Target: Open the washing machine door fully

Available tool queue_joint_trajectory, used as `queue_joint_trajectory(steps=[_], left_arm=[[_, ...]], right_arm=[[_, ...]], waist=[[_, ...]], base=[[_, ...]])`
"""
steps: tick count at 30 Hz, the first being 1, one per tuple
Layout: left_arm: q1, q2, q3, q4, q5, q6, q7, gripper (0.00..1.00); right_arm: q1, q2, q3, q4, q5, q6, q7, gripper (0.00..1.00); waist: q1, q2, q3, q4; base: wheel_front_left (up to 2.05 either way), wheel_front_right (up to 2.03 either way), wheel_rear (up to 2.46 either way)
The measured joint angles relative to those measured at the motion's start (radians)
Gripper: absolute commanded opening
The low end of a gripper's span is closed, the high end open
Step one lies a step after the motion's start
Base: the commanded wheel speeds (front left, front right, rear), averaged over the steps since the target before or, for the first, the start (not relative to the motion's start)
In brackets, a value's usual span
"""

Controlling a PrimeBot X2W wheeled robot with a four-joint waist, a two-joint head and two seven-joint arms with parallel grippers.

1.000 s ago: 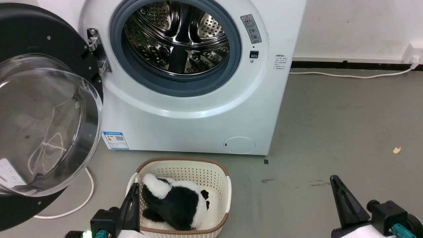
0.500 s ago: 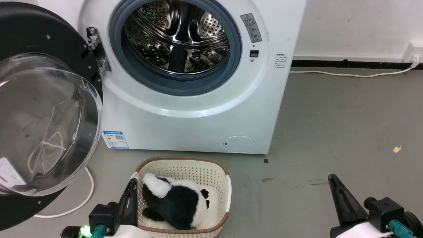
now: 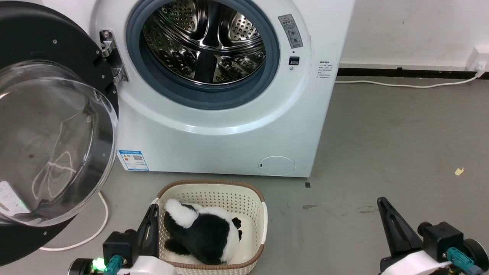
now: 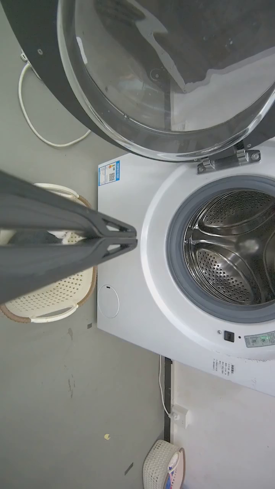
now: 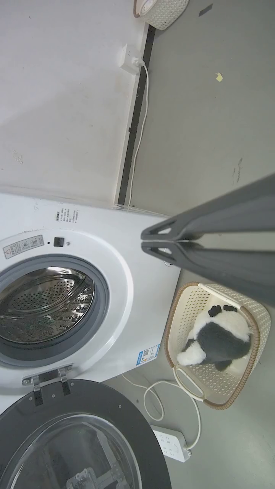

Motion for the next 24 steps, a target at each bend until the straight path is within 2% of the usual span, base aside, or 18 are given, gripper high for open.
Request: queue_joint_trajectory(steps=[24], left_arm=[[-0.018,-0.012,0.035,-0.016,0.044,-0.021,0.047,0.0]], right_arm=[[-0.019,0.0,0.008,-0.001,-0.009,0.0,0.047,0.0]], waist=[[0.0,0.0,0.007,0.0]], base=[[0.0,0.0,0.0]])
